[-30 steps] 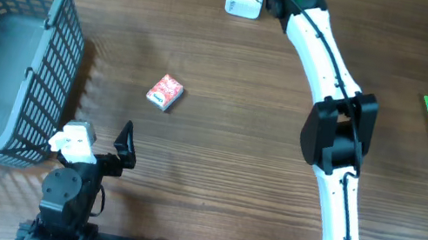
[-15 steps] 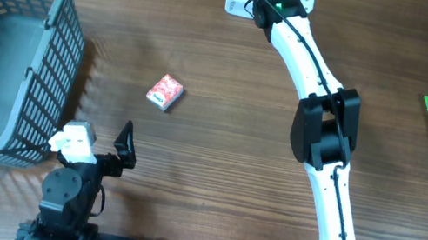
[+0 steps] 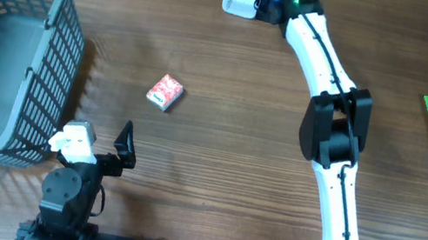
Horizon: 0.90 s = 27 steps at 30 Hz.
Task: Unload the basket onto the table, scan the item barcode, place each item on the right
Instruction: 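Hold the Nescafé stick in front of the scanner, turning it, then carry the Nescafé stick to the right edge and release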
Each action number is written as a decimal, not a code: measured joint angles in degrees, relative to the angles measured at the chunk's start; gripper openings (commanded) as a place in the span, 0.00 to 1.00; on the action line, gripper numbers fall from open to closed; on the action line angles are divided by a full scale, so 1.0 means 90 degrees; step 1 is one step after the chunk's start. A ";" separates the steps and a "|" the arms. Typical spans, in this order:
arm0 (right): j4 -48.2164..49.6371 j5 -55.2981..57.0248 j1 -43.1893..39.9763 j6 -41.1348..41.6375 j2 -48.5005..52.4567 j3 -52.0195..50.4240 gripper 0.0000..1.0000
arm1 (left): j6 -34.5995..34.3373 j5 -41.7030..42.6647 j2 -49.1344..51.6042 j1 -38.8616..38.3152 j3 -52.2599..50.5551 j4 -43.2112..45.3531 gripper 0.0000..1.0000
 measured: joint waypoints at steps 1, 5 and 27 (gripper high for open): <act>0.0102 -0.0155 -0.0002 0.0134 0.0000 -0.0002 0.05 | 0.0000 0.0000 0.0000 0.0000 0.0000 0.0000 1.00; -0.0056 -0.0549 0.0240 0.0444 0.0000 0.0007 0.05 | -0.0002 0.0000 0.0000 0.0000 0.0000 0.0000 1.00; -0.4682 0.3053 -0.4318 -0.6062 -0.1358 -0.1141 0.99 | 0.0000 0.0000 0.0000 0.0000 0.0000 0.0000 1.00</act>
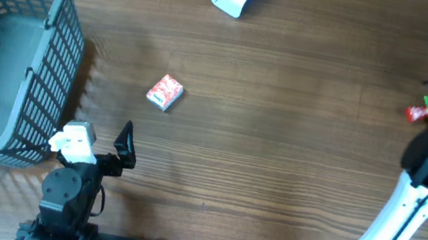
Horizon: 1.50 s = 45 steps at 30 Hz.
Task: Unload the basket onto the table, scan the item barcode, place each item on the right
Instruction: 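Carry the Nescafé stick to the right edge and release, then grasp the red-and-white Kleenex tissue pack with the right gripper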
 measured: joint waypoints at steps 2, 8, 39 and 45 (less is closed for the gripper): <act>-0.0070 -0.1246 -0.0313 -0.1035 -0.0112 0.0197 1.00 | 0.0000 0.0000 0.0000 0.0000 0.0000 0.0000 1.00; -0.1564 -0.3728 0.1780 -0.2086 -0.1307 0.0401 0.99 | 0.0000 0.0000 0.0000 0.0000 0.0000 0.0000 1.00; 0.3249 -0.5134 0.6601 -0.7303 -0.0131 -0.1681 0.04 | -0.0002 0.0000 0.0000 0.0000 0.0000 0.0000 1.00; 0.2344 -0.5175 0.6348 -0.6805 -0.0187 -0.1440 0.05 | -0.0002 0.0000 0.0000 0.0000 0.0000 0.0000 1.00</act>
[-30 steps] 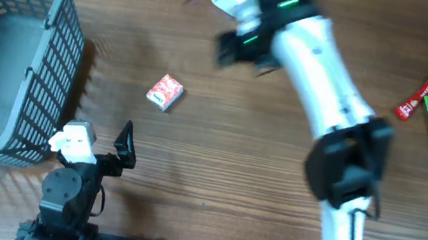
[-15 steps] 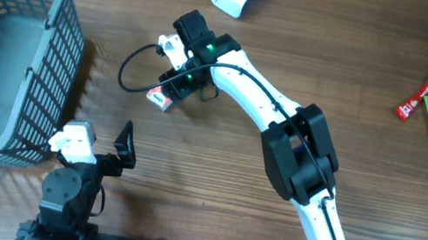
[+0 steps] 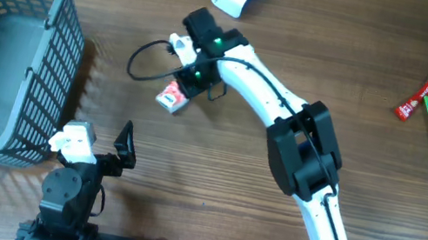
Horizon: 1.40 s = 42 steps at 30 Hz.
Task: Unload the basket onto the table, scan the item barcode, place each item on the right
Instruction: 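Grasp the red-and-white Kleenex tissue pack with the right gripper, then hold the Kleenex pack up to the scanner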
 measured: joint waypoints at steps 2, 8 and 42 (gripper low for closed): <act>-0.0478 -0.0007 -0.0311 -0.0068 -0.0267 0.0112 0.05 | 0.0002 0.0000 0.0000 0.0000 0.0000 0.0000 1.00; -0.2378 -0.1870 -0.1302 -0.3257 -0.3026 0.0401 0.04 | 0.0000 0.0000 0.0002 0.0000 0.0000 0.0000 1.00; 0.6161 -0.1107 -0.2373 1.3418 0.0437 0.0318 0.05 | 0.0002 0.0000 0.0015 0.0000 0.0000 0.0000 1.00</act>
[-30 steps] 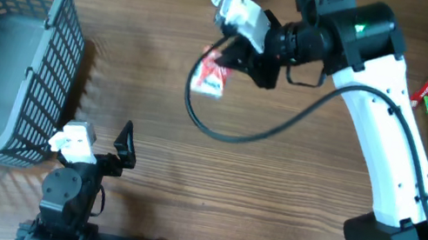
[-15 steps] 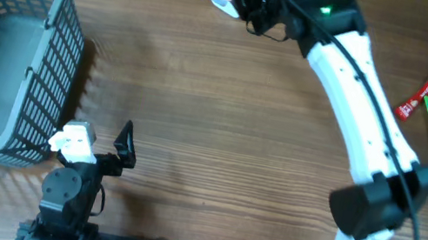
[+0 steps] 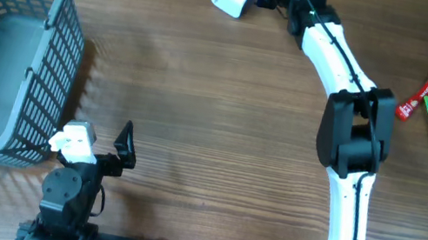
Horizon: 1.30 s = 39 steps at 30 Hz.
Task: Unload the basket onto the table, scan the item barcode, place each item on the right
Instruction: 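Hold the Kleenex pack up to the scanner, then place the Kleenex pack at the right side of the table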
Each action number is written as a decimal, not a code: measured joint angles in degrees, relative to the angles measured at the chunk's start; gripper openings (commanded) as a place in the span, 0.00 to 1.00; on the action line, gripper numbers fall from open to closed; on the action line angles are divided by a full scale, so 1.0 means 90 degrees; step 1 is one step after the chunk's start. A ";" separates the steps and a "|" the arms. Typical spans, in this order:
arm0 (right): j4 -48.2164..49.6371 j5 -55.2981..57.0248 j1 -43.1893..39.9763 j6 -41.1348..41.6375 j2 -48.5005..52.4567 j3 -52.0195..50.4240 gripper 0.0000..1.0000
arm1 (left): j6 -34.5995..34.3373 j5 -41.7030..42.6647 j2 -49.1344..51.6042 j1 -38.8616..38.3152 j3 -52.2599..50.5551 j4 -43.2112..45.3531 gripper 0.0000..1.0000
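My right gripper is at the far edge of the table, against the right side of the white barcode scanner. Its fingers are dark and bunched together; whatever sits between them is hidden from above. The small red box does not show anywhere on the table. My left gripper (image 3: 125, 141) rests at the near left beside the basket, away from the scanner, and its jaw gap is not readable from this angle.
A large grey wire basket fills the left side. At the right edge lie a red candy stick (image 3: 419, 96), a colourful gummy bag and part of a blue packet. The right arm's links stretch across the centre right.
The right gripper was down on the small red box at mid-left. Now it is at the scanner at the far edge, and the box is gone from its spot on the table.
First the right gripper held a red item at the scanner. Then the arm was at the far right, with the red candy stick lying there. Then the gripper was on the small red box at mid-left. Now it is back at the scanner and the box has left the table.
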 measured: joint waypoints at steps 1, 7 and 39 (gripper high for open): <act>0.0219 0.0000 0.0002 0.0015 0.0165 0.0000 0.05 | -0.0002 0.0000 0.0000 0.0000 0.0000 -0.0002 1.00; 0.0415 -0.0158 0.0114 0.0027 0.0668 0.0034 0.05 | -0.0002 0.0000 0.0000 0.0000 0.0000 0.0000 1.00; -0.8624 0.6023 -0.4835 -0.5935 -0.3198 -0.2319 1.00 | -0.0002 0.0000 0.0010 0.0000 0.0000 -0.0002 1.00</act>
